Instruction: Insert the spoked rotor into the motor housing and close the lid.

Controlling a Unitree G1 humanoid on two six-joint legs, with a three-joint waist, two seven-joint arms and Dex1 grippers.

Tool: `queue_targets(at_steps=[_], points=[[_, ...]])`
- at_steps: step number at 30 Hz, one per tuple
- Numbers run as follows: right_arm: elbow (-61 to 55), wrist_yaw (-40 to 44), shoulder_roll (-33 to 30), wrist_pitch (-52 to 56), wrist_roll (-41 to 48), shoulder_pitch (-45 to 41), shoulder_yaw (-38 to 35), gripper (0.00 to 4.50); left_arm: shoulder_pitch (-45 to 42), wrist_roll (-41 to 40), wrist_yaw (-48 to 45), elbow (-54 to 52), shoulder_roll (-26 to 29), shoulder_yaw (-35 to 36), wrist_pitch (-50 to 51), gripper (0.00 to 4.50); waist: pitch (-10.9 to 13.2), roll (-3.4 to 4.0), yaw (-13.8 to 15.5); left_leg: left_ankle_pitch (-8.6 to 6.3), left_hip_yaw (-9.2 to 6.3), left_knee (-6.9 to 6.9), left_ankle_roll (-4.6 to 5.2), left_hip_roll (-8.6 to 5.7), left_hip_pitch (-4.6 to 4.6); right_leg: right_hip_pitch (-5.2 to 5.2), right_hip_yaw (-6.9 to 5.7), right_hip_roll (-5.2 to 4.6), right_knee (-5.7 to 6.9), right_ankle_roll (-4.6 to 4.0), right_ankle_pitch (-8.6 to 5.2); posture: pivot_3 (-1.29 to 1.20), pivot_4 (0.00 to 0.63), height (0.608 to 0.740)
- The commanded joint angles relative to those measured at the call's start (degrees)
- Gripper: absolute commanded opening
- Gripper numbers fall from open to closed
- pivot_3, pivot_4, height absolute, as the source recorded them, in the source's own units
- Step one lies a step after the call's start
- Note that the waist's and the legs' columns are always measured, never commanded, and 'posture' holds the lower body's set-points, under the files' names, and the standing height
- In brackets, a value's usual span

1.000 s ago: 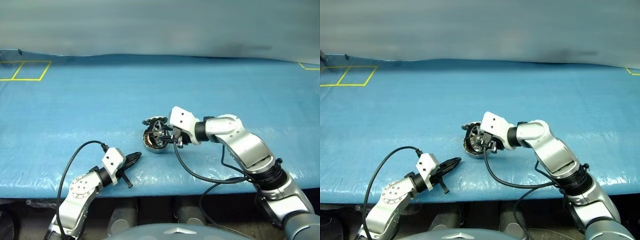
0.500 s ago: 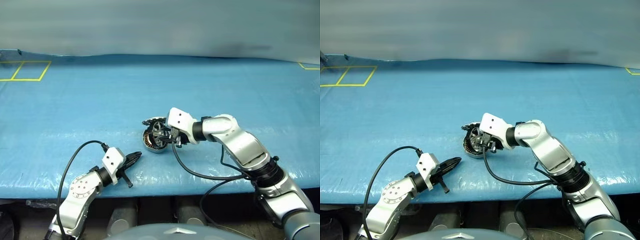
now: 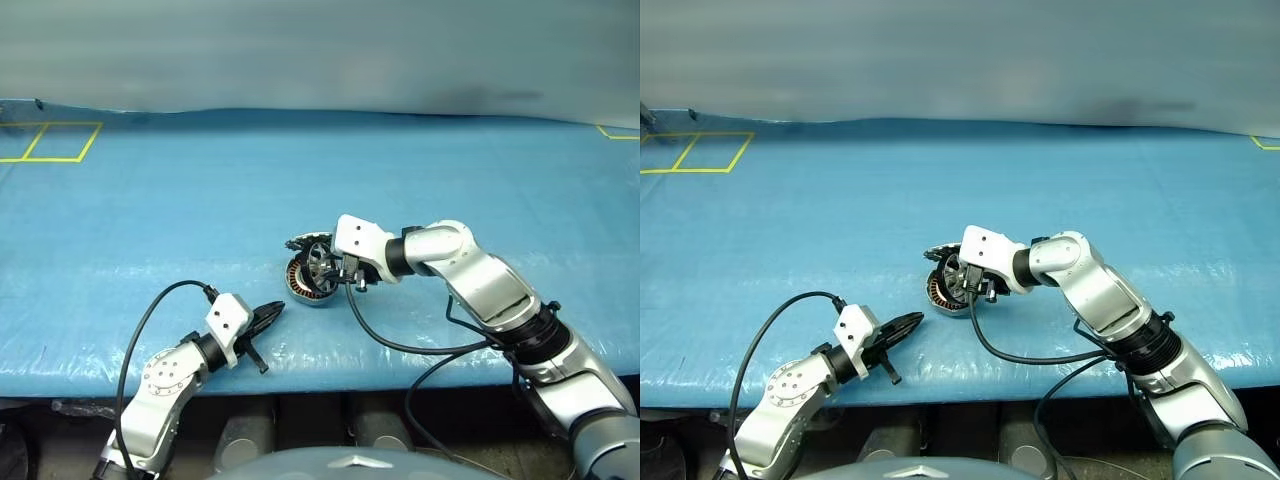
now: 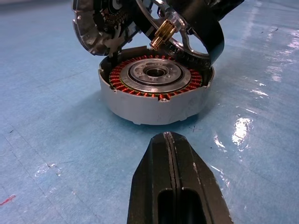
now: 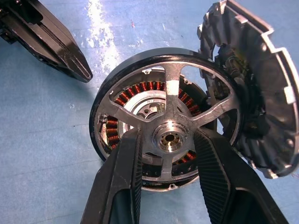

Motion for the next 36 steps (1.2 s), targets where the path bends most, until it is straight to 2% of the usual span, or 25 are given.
queue_targets(at_steps=[1, 23, 36], points=[[1.7, 0.48, -0.32, -0.39, -1.55, -0.96, 1.42, 1.33, -0.07, 0.89, 1.45, -1.69, -0.33, 0.92, -1.59, 0.0, 0.0, 0.0, -0.04, 0.0, 0.0, 0.0, 0.0, 0.0, 0.01, 0.0, 0.0, 0.0, 0.0, 0.0, 0.0, 0.0, 0.15, 0.74], [3.88, 7.37, 0.45, -2.95, -6.3, -4.57, 8.61, 1.33, -0.31, 1.13, 1.7, -2.08, -0.38, 0.39, -1.19, 0.0, -0.14, -0.11, -0.26, 0.0, -0.02, -0.02, -0.01, 0.01, 0.08, 0.06, 0.0, 0.0, 0.01, 0.0, 0.0, 0.0, 0.15, 0.74], [1.71, 7.4, 1.89, -1.97, -6.05, -5.02, 5.47, 1.33, -0.41, 1.06, 1.14, -1.52, -0.53, -0.03, -1.29, 0.0, -0.13, -0.1, -0.35, 0.0, -0.02, -0.12, -0.01, 0.01, 0.07, 0.0, 0.0, 0.0, -0.01, -0.02, -0.01, 0.0, 0.15, 0.74]])
